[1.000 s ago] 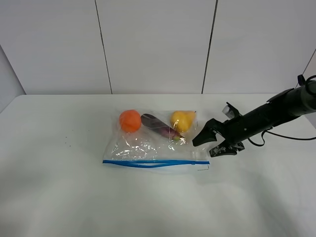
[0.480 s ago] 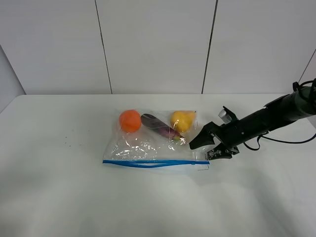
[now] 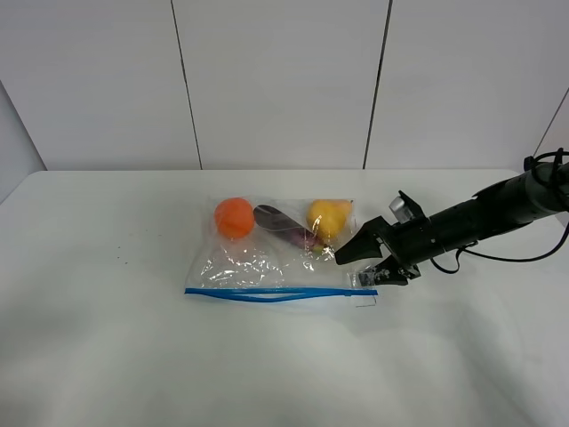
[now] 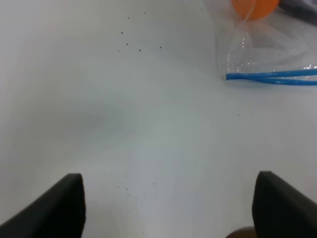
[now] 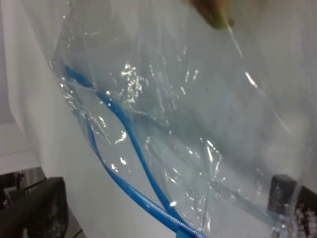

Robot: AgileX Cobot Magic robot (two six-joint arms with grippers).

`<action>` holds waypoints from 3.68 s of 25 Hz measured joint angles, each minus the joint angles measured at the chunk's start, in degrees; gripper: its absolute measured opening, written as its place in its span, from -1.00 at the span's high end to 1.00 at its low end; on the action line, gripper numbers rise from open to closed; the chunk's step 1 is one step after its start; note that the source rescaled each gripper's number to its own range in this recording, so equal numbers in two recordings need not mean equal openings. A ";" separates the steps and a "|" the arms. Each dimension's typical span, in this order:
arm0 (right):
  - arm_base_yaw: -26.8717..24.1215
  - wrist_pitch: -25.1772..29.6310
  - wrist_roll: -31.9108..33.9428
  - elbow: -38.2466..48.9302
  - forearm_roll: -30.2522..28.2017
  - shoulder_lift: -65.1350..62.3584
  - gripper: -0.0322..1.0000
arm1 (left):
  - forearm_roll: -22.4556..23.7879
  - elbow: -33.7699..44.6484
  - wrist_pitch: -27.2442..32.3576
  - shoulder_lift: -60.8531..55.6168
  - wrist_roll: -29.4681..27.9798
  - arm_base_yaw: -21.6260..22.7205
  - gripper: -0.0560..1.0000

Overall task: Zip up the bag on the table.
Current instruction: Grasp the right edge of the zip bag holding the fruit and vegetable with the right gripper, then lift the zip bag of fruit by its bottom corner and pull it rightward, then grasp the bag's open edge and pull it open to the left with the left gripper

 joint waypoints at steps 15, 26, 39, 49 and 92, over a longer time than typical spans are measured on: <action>0.00 0.60 0.10 0.00 -0.25 1.17 -0.09 | 0.04 0.00 0.00 0.00 0.00 0.00 -1.00; 0.00 1.86 0.75 0.00 -0.82 1.17 0.93 | 0.04 0.00 0.00 0.00 0.00 0.00 -1.00; 0.00 8.55 1.51 0.00 1.31 1.17 0.93 | 0.04 0.00 0.00 0.00 0.00 0.00 -1.00; 0.00 10.04 6.06 0.00 7.12 0.88 0.93 | 0.04 0.00 0.00 0.00 0.00 0.00 -1.00; 0.00 10.04 9.54 0.00 9.09 -2.52 0.93 | 0.24 -4.57 -1.85 3.75 -3.53 0.00 -1.00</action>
